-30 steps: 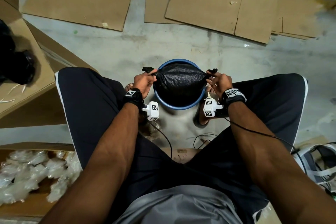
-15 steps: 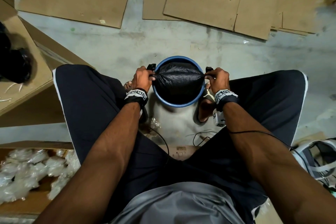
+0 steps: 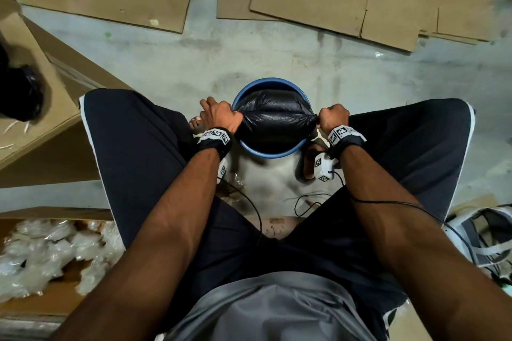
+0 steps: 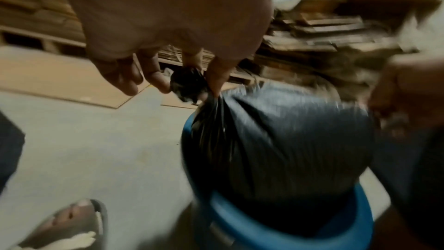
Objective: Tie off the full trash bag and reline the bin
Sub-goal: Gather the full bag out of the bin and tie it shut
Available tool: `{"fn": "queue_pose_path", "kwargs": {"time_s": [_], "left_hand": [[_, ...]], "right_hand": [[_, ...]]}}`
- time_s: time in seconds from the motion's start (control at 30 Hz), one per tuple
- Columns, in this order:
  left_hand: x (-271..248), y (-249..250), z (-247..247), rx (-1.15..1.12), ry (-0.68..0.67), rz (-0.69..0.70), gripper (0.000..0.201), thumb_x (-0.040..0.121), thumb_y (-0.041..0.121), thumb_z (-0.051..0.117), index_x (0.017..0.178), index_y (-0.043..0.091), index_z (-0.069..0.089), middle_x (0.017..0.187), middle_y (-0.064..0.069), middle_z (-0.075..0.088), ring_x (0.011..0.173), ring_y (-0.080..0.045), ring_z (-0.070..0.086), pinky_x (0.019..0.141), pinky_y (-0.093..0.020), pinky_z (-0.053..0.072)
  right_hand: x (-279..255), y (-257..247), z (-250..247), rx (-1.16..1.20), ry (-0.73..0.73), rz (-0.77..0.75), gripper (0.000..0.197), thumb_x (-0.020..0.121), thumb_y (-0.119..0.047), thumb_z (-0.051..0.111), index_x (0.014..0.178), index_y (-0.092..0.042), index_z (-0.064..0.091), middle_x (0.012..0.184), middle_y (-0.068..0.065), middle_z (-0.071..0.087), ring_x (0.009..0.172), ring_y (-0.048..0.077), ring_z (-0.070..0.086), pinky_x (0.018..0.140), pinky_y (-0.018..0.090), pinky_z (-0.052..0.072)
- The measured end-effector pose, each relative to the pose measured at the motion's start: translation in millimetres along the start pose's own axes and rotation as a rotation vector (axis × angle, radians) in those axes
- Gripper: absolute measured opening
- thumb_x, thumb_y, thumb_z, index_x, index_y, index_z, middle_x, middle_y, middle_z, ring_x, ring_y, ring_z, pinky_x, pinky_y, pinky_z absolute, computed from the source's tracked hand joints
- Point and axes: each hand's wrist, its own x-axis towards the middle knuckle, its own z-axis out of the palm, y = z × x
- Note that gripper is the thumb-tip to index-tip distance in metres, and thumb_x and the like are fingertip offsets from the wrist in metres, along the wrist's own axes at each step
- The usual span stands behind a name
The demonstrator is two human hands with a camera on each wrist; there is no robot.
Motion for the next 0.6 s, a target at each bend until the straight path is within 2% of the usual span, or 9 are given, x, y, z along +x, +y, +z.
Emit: {"fn": "queue_pose_path", "kwargs": {"time_s": [0.13, 0.23, 0.33, 0.4, 0.47, 0.5, 0.53, 0.6], "left_hand": [[7.6, 0.4, 0.1, -0.057, -0.070, -0.087, 0.044, 0.072, 0.042, 0.049, 0.101, 0.019, 0.074, 0.129, -0.009, 0.048, 0.124, -0.037, 0.046, 0.102, -0.055, 0.038], [7.9, 4.0, -2.3, -0.149, -0.094, -0.140, 0.046, 0.082, 0.041, 0.056, 0.116, 0.013, 0.069, 0.135, -0.010, 0.050, 0.130, -0.036, 0.044, 0.107, -0.050, 0.036], [8.3, 4.6, -2.1, -0.301, -0.090, -0.225, 0.050, 0.084, 0.040, 0.064, 0.124, 0.010, 0.065, 0.136, -0.014, 0.052, 0.126, -0.037, 0.049, 0.105, -0.039, 0.038], [12.1, 1.0, -1.3, -0.455, -0.082, -0.301, 0.042, 0.078, 0.040, 0.067, 0.110, 0.013, 0.072, 0.122, -0.013, 0.064, 0.113, -0.034, 0.057, 0.092, -0.032, 0.044], [16.0, -0.6, -1.7, -0.683, -0.124, -0.329, 0.018, 0.076, 0.030, 0.069, 0.079, 0.013, 0.074, 0.085, -0.006, 0.072, 0.086, -0.028, 0.063, 0.071, -0.025, 0.045], [19.2, -1.9, 0.5, -0.795, -0.151, -0.341, 0.014, 0.075, 0.025, 0.070, 0.068, 0.013, 0.071, 0.067, -0.003, 0.069, 0.075, -0.027, 0.062, 0.064, -0.025, 0.047], [21.5, -1.7, 1.9, -0.908, -0.167, -0.356, 0.014, 0.075, 0.021, 0.070, 0.065, 0.011, 0.070, 0.055, -0.002, 0.065, 0.066, -0.027, 0.060, 0.058, -0.026, 0.049], [26.9, -3.7, 7.7, -0.993, -0.194, -0.372, 0.016, 0.081, 0.019, 0.070, 0.067, 0.010, 0.068, 0.045, 0.000, 0.060, 0.054, -0.025, 0.057, 0.045, -0.022, 0.047]], "right_hand": [[6.9, 1.8, 2.1, -0.027, -0.134, 0.060, 0.035, 0.093, -0.018, 0.053, 0.117, 0.001, 0.070, 0.121, 0.029, 0.064, 0.115, 0.044, 0.059, 0.092, 0.037, 0.048], [9.4, 4.0, 2.5, 0.035, -0.225, 0.052, 0.025, 0.095, -0.013, 0.053, 0.112, -0.006, 0.069, 0.121, 0.029, 0.064, 0.113, 0.044, 0.060, 0.090, 0.036, 0.047], [9.8, 4.6, 3.1, 0.088, -0.299, 0.067, 0.026, 0.090, -0.002, 0.061, 0.116, -0.001, 0.061, 0.121, 0.024, 0.064, 0.112, 0.043, 0.060, 0.088, 0.040, 0.046], [4.9, 2.3, 2.0, 0.216, -0.333, 0.102, 0.022, 0.089, -0.004, 0.064, 0.111, -0.001, 0.059, 0.105, 0.018, 0.065, 0.099, 0.036, 0.063, 0.077, 0.037, 0.046], [0.6, -1.6, -0.8, 0.399, -0.306, 0.152, 0.007, 0.091, -0.011, 0.060, 0.089, -0.005, 0.061, 0.081, 0.009, 0.060, 0.077, 0.028, 0.059, 0.061, 0.032, 0.045], [-0.1, -2.7, -1.0, 0.560, -0.273, 0.262, 0.010, 0.089, -0.012, 0.059, 0.081, -0.006, 0.060, 0.073, 0.008, 0.058, 0.067, 0.026, 0.056, 0.055, 0.029, 0.043], [0.0, -3.9, -1.4, 0.651, -0.265, 0.328, 0.011, 0.086, -0.012, 0.059, 0.077, -0.007, 0.061, 0.069, 0.008, 0.057, 0.060, 0.025, 0.054, 0.052, 0.027, 0.041], [-1.5, -5.4, -3.2, 0.645, -0.263, 0.323, 0.012, 0.084, -0.015, 0.061, 0.074, -0.008, 0.063, 0.068, 0.007, 0.061, 0.055, 0.023, 0.054, 0.051, 0.026, 0.044]]}}
